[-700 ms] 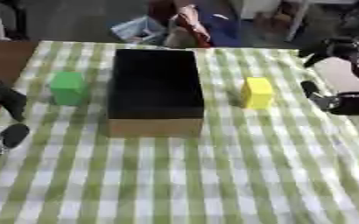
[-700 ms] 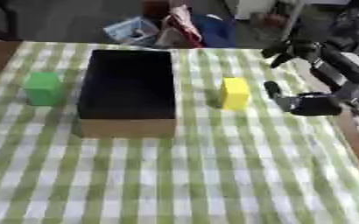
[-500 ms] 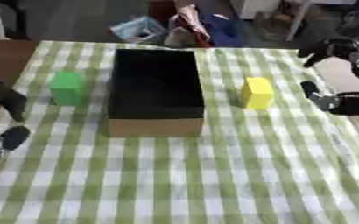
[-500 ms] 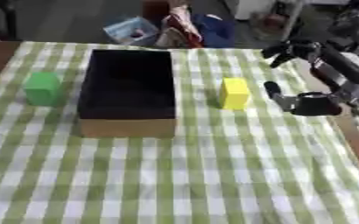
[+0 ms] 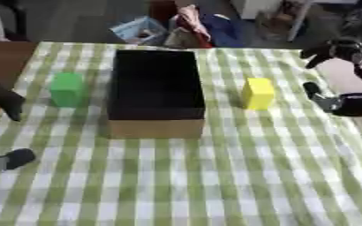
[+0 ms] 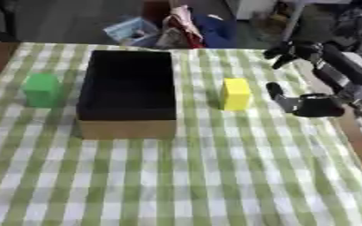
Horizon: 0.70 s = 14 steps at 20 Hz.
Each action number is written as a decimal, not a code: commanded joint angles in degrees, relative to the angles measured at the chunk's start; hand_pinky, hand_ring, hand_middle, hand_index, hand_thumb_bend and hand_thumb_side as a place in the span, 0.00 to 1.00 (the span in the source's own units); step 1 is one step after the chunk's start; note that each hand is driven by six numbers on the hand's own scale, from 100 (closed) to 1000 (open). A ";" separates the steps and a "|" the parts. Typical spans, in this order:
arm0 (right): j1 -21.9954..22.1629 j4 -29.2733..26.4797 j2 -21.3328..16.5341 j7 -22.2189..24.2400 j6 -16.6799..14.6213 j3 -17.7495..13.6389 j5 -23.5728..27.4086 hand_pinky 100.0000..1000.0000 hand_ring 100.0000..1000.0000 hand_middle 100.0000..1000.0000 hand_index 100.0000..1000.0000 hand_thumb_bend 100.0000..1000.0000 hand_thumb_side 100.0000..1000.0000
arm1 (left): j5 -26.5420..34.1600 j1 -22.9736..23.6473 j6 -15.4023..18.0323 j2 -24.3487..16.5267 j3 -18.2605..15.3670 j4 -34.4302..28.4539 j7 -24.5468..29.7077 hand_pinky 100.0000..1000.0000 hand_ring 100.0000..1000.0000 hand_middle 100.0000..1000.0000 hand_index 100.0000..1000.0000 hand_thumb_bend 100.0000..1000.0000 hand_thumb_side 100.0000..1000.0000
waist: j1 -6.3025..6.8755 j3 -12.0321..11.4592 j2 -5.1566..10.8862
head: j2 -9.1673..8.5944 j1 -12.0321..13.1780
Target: Pick up objects on the table and place them in the box.
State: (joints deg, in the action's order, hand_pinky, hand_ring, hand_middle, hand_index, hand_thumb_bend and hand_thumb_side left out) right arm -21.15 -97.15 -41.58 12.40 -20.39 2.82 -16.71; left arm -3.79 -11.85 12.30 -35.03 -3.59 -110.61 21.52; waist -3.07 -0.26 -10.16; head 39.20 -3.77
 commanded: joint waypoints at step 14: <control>-1.60 -0.12 -1.61 2.09 -0.59 1.03 0.20 0.72 0.65 0.71 0.84 0.05 0.10 | -13.36 -18.66 7.07 -22.57 7.18 19.40 4.56 0.76 0.67 0.68 0.81 0.75 0.18 | 2.29 2.94 1.59 | 0.59 1.92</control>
State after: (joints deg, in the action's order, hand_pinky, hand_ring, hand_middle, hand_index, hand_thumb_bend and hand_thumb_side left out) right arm -21.75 -97.07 -41.59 14.25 -20.91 4.20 -16.69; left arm -15.86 -29.40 18.63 -54.89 3.06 -93.52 24.63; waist -0.81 2.71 -9.53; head 39.31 -2.19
